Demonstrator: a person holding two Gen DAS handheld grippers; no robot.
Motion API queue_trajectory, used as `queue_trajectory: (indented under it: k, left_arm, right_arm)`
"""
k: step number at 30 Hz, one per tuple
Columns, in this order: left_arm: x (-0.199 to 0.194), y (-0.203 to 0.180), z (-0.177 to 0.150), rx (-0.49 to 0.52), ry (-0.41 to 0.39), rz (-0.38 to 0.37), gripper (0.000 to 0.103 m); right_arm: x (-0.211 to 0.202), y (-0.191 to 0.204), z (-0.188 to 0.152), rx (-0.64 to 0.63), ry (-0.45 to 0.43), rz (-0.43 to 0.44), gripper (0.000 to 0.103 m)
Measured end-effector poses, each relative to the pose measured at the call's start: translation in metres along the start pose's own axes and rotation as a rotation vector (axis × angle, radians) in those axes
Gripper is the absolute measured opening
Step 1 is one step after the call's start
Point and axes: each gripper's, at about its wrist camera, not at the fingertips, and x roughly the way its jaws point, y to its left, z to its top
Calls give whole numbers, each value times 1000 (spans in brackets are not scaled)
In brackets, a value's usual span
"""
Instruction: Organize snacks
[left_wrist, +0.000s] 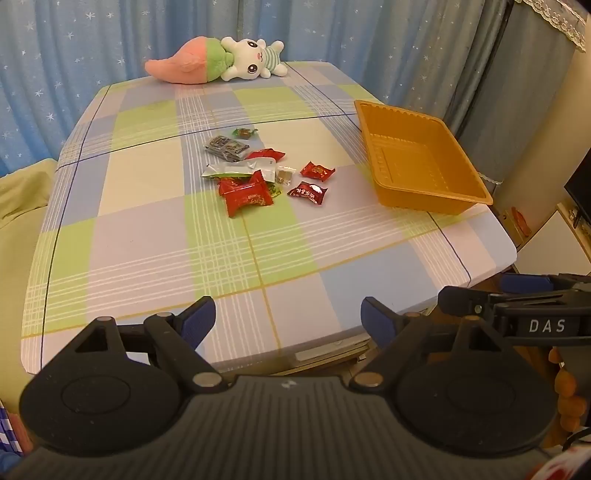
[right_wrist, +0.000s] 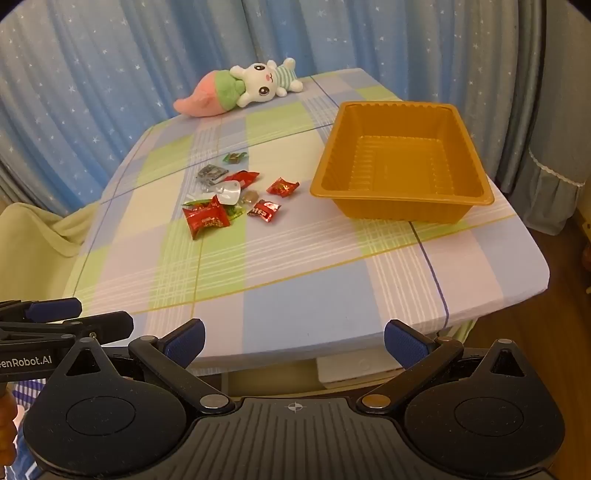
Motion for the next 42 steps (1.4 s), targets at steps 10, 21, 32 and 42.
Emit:
queue_trajectory:
  k: [10,21,32,42]
  left_arm:
    - [0,0,0,-2,-1,-4,85]
    - [0,0,0,-1,-2,-4,85]
    - [0,0,0,-1,-2,-1,85]
    - [-2,7,-2,-3,-1,2,85]
  right_arm:
    - [-2,2,-1,-2,5,1,103]
    - [-3,0,-2,-3,4,3,103]
    - [-4,-2,-1,-3,2,6,103]
    - [-2,-9,0,-2,2,8,103]
